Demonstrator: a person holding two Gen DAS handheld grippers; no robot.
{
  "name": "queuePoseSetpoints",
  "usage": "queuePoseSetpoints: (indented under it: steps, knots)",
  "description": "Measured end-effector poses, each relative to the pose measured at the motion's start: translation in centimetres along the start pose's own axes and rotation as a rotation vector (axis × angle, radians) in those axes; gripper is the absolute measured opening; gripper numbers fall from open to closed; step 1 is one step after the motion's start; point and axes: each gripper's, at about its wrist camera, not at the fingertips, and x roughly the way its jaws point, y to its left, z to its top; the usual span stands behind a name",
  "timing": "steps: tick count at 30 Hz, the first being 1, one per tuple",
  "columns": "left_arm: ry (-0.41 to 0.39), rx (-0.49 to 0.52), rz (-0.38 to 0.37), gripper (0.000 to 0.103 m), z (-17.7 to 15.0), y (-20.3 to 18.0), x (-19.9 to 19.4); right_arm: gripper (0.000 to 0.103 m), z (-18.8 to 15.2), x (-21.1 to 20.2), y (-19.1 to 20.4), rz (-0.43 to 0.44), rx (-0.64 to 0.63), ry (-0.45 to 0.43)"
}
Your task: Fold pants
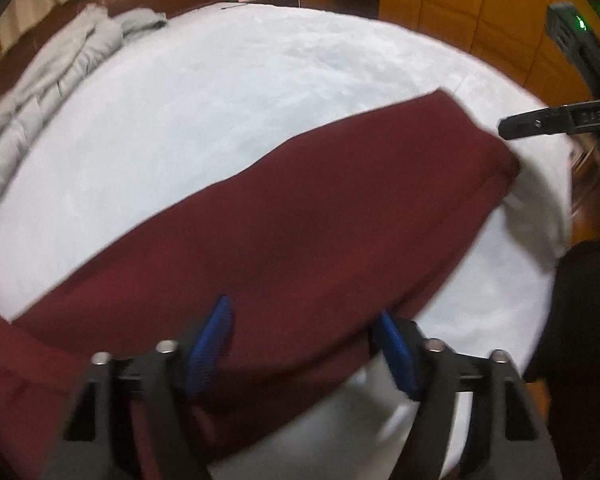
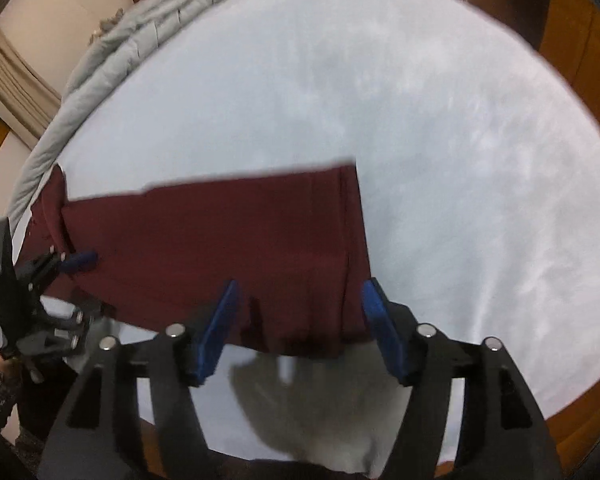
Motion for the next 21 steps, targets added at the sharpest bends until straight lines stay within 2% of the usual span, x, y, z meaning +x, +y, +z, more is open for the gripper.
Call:
queuePoseSetpoints:
  steps: [1,2,5,8,9,11,14,17,19,20,21]
  knots:
    - [-0.006,-0.027,-0.02,0.076,-0.5,0.5,-1.0,0.068,0.2,-0.9,0.7,0.014,-0.011,-0.03]
    - [-0.009,-0.052,-0.029,0.077,-0.9,1.0,-1.8,0.072,0.6,-1.8,1.7,0.064,-0.024,-0.064]
    - [-0.013,-0.171,-0.043,0.079,-3.0,4.3,-4.5,0.075,1.8,-1.5,6.7,0.279,-0.123,-0.068]
    - [0.002,-0.37,0.011,0.079,-5.8,10.4,-6.7,0.076,2.6,1.8,13.7,0.472,-0.242,0.014]
    - [0.004,-0.419,0.047,0.079,-6.3,12.3,-7.1,0.076,2.8,3.0,15.9,0.498,-0.282,0.039]
    - [0.019,-0.508,0.124,0.079,-7.8,15.6,-7.8,0.076,2.9,5.9,20.9,0.537,-0.376,0.102]
    - [0.019,-0.612,0.193,0.079,-9.7,19.8,-8.7,0.076,2.6,9.4,27.0,0.558,-0.514,0.166]
    - [0.019,-0.666,0.189,0.079,-10.7,22.0,-8.7,0.076,2.2,12.1,30.5,0.488,-0.612,0.201]
    - [0.013,-0.701,0.18,0.079,-11.1,23.1,-8.5,0.075,2.0,13.3,31.2,0.443,-0.645,0.214]
    - [0.007,-0.717,0.169,0.079,-11.4,23.5,-8.5,0.064,2.1,14.0,31.5,0.443,-0.655,0.227]
    - [0.004,-0.725,0.166,0.079,-11.6,23.6,-8.5,0.04,1.6,14.1,31.2,0.457,-0.656,0.245]
